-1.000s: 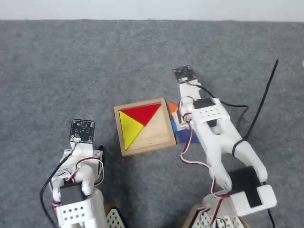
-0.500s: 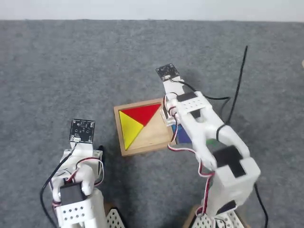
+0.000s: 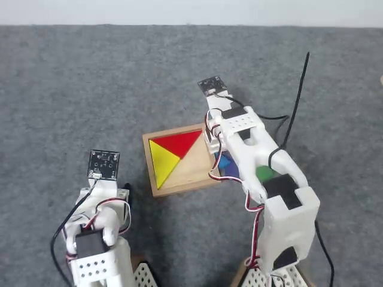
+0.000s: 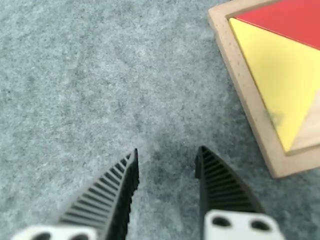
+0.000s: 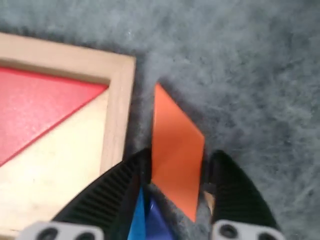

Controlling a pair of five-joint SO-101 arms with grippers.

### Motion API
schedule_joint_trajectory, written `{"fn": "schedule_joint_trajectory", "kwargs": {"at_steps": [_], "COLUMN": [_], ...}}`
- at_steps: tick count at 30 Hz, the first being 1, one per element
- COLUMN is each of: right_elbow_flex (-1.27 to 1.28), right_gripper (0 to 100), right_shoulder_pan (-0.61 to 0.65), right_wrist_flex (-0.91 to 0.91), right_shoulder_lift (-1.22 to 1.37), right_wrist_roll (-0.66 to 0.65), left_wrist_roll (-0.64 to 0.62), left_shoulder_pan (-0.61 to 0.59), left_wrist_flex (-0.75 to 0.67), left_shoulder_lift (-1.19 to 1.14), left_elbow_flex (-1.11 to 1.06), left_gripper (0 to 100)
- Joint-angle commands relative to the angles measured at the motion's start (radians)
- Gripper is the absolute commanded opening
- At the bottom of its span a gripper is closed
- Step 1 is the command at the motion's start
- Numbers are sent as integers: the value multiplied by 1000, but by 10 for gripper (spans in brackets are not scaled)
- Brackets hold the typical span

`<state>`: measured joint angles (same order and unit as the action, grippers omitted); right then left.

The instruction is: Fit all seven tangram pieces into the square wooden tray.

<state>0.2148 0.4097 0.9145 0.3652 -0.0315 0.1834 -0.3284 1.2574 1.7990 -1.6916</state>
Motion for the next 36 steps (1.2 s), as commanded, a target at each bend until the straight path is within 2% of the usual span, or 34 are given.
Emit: {"fn": "schedule_joint_trajectory", "kwargs": {"at_steps": [1, 9, 15, 20, 24, 27, 32, 36], "right_elbow_flex": [-28, 2, 83, 189, 270, 308, 313, 316], "right_gripper": [64, 51, 52, 63, 92, 132, 276, 284], "right_shoulder_pan": [-25, -242, -447, -648, -794, -826, -823, -816], "right_wrist_flex": [22, 88, 151, 209, 200, 177, 173, 154], "right_shoulder_lift": [-12, -150, -348, -524, -556, -526, -481, -507], "right_wrist_roll": [32, 18, -95, -244, -328, -384, -374, -313], "left_wrist_roll": [-6, -6, -6, -6, -6, -6, -6, -6], "left_shoulder_pan": [3, 3, 3, 3, 3, 3, 3, 3], "left_wrist_flex": [6, 6, 6, 6, 6, 6, 6, 6], "left_shoulder_lift": [18, 18, 18, 18, 18, 18, 18, 18], "left_elbow_flex": [8, 8, 8, 8, 8, 8, 8, 8], "left_gripper": [190, 190, 190, 190, 190, 190, 190, 190]}}
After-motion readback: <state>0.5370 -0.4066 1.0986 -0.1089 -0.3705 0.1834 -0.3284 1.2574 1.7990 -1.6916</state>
